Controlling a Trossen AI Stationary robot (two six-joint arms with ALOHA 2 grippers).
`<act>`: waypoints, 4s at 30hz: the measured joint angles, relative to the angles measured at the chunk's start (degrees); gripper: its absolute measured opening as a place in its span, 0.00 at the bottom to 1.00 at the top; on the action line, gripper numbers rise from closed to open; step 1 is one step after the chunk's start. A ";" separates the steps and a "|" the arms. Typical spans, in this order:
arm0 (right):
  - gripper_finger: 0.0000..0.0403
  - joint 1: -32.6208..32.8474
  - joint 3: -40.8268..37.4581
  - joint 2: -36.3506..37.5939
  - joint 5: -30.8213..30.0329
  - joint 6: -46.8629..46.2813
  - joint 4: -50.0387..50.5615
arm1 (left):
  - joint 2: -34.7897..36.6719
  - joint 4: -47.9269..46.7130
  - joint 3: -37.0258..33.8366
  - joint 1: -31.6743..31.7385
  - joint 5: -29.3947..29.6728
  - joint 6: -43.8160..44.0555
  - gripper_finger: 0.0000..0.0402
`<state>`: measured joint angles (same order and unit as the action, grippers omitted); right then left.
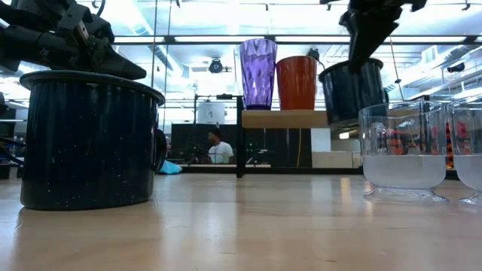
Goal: Stack small to large cups/mugs on shelf
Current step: Put the right black mug on the shelf
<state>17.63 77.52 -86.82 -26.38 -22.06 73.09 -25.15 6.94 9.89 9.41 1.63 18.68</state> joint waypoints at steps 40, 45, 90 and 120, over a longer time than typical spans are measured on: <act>0.06 -20.66 -1.77 16.39 -6.13 31.19 3.42 | 0.01 0.01 0.00 -0.02 0.04 -1.31 0.03; 0.07 -22.43 -5.23 16.63 -5.90 34.65 -1.71 | 0.02 0.00 0.00 -0.02 0.04 -1.31 0.06; 0.36 -29.12 -7.89 16.02 -2.22 36.61 -9.99 | 0.01 -0.02 0.00 -0.02 0.04 -1.51 0.06; 0.60 -29.78 -3.65 23.60 -3.43 14.38 -5.69 | 0.02 -1.01 0.00 0.00 0.04 -1.46 0.03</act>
<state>-12.15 73.87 -63.22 -29.82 -7.68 67.40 -25.12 5.93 9.89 9.41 1.67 17.21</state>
